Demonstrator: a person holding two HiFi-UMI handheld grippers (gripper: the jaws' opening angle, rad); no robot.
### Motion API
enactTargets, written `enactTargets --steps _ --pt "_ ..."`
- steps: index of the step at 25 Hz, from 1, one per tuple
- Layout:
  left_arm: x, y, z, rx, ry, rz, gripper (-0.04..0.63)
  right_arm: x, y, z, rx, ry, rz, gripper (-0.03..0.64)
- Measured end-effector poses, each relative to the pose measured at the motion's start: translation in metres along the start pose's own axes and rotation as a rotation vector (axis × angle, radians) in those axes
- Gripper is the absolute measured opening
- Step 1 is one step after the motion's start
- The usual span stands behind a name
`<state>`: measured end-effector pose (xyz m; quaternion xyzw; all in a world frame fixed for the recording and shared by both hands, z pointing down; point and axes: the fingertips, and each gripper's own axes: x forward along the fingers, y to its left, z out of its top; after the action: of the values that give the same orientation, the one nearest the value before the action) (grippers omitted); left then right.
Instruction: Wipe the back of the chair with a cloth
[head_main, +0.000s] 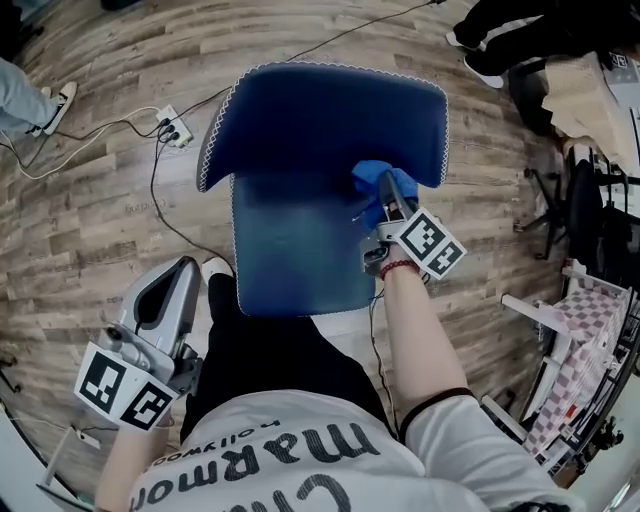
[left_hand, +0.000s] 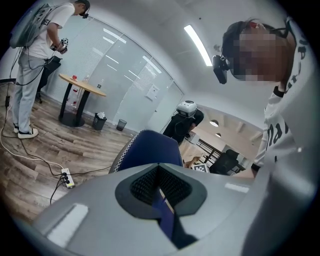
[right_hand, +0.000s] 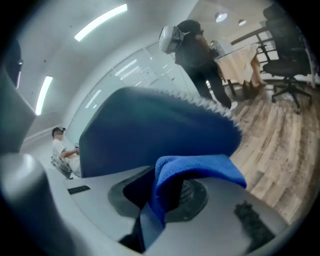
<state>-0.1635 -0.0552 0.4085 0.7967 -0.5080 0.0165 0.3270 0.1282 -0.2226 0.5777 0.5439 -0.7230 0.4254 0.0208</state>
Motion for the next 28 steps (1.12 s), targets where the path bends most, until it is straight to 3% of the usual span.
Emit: enactTargets --steps 8,13,17,28 --pt "-0.008 0.024 0.0 -0.061 -0.011 0.037 0.006 0.053 0.127 -0.126 0.077 0.274 0.257 0.066" --pt "-0.014 0.038 -0.007 -0.086 -0.012 0.06 0.006 0.085 0.18 -0.166 -0.061 0.387 0.368 0.066" --pt "-0.021 0.044 -0.017 -0.119 -0.011 0.088 0.006 0.101 0.182 -0.167 -0.168 0.416 0.365 0.066" --pt "-0.002 0.045 -0.017 -0.133 -0.009 0.094 0.006 0.105 0.074 -0.101 -0.154 0.357 0.165 0.064"
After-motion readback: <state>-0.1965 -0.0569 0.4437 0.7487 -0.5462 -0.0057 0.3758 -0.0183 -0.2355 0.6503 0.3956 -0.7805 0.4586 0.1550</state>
